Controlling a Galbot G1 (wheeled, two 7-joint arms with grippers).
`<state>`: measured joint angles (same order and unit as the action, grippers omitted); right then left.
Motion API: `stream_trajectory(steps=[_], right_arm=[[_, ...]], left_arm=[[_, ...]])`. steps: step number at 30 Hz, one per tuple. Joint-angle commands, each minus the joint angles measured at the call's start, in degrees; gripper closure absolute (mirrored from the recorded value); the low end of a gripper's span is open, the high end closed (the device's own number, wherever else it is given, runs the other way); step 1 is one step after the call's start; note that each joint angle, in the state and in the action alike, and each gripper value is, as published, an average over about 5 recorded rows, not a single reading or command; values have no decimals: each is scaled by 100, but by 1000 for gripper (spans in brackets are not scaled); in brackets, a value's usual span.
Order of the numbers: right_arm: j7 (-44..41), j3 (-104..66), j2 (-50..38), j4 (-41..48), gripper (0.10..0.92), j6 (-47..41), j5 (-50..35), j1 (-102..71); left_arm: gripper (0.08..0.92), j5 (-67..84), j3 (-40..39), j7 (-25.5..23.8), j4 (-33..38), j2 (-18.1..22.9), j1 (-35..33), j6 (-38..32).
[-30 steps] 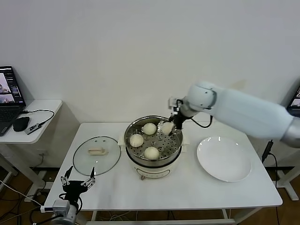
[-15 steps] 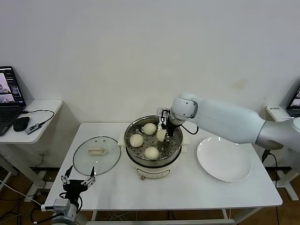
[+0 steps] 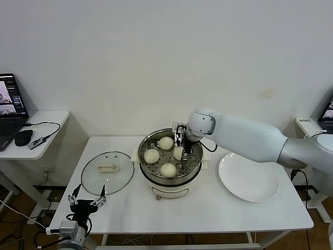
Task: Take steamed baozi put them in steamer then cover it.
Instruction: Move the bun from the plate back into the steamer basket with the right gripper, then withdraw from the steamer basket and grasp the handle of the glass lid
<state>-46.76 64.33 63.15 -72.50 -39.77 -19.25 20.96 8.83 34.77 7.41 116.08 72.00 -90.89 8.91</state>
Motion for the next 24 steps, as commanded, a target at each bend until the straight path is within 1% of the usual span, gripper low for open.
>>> stream_trajectory(steps=[1,4,7,9,12,14,17,20,24], right_arm=[[-45,-261,-321,-393,217,-118,-213,324],[-14,-366,-668,-771,204,-174,-332,506],[310,-628,-1077,-1230,203,-183,-482,450],[854,-863,-1374,-1604,203,-184,-746,278],[2180,-1314,-1933,-2225,203,-100,-1337,-243],[3070,-1826,-2385,-2631,203,141,-1547,-880],[4012,-3007,-2970,-3141,203,679,-1515,-2275],[4545,-4325,-3309,-3422,203,1376,-1228,-3861],[4665,-6376,-3226,-3468,203,2439,-729,-6056]], left_arm=[[177,16,-7,5,6,-20,8,5],[177,31,-17,6,17,-31,21,12],[177,45,-21,4,22,-48,23,11],[177,52,-18,3,25,-63,18,7],[177,59,-15,6,28,-78,12,-1],[177,57,-23,16,23,-82,13,-12],[177,38,-43,43,-6,-82,26,-61],[177,4,-54,96,-74,-76,61,-145],[177,-216,-91,214,-211,-69,142,-262]])
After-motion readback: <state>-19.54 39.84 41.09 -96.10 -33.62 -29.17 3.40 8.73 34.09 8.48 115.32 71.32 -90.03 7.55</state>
